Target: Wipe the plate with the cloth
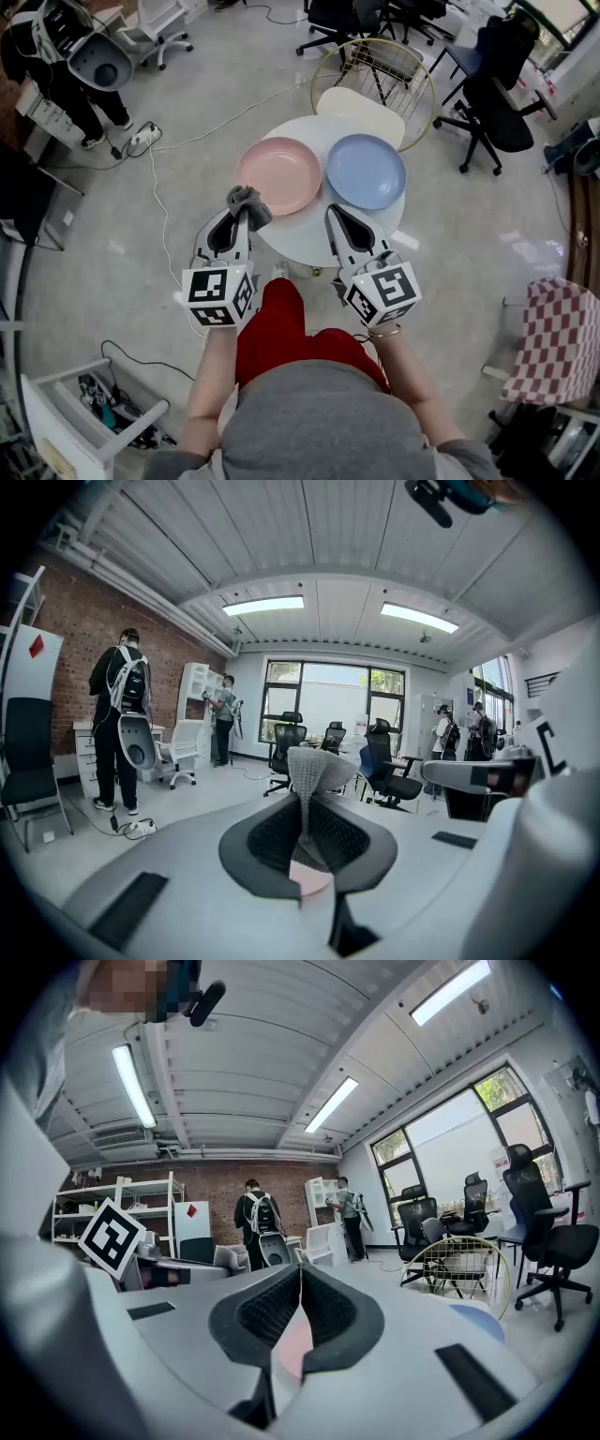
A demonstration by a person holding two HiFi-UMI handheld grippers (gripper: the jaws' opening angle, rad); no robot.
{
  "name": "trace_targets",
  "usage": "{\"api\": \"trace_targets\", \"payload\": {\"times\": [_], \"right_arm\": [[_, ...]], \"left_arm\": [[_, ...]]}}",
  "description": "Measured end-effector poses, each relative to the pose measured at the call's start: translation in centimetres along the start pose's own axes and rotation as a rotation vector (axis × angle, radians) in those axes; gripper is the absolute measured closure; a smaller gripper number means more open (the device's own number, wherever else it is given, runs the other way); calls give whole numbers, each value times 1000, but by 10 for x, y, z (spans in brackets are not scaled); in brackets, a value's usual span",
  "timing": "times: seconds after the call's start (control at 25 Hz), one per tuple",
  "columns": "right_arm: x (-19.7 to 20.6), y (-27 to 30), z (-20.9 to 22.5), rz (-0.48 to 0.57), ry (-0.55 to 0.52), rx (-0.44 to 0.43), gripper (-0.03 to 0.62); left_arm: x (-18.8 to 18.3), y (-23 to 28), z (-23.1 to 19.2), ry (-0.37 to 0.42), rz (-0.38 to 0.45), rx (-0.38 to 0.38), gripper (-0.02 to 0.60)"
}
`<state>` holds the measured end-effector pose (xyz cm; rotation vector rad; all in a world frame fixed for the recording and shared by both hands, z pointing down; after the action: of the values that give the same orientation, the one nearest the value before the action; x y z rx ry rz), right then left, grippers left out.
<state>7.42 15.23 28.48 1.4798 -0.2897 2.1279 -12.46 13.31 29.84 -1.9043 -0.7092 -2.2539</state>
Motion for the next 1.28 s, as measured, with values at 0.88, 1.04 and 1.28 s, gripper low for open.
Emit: {"api": "trace_targets", "payload": {"times": [0.88,1.04,1.28], "right_arm": [[-8,161,60,-72,53,212,565],[1,165,73,-106,66,234,565],[10,179,89,-134,72,211,565]], "left_arm": [[19,179,-94,-50,-128,211,548],[36,193,-89,-68,-173,232,548],[53,208,-81,-75,-226,245,548]]}}
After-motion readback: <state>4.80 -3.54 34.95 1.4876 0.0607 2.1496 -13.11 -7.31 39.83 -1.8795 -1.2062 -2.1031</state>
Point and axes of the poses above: the fingertips, and each gripper's own axes: y forward along the fingers, z to its right, x out of its underside, the point moved 5 cm from there along -y, backward along the fingers, and after that the axes turned 12 degrees about y, right-handed, at the moved point
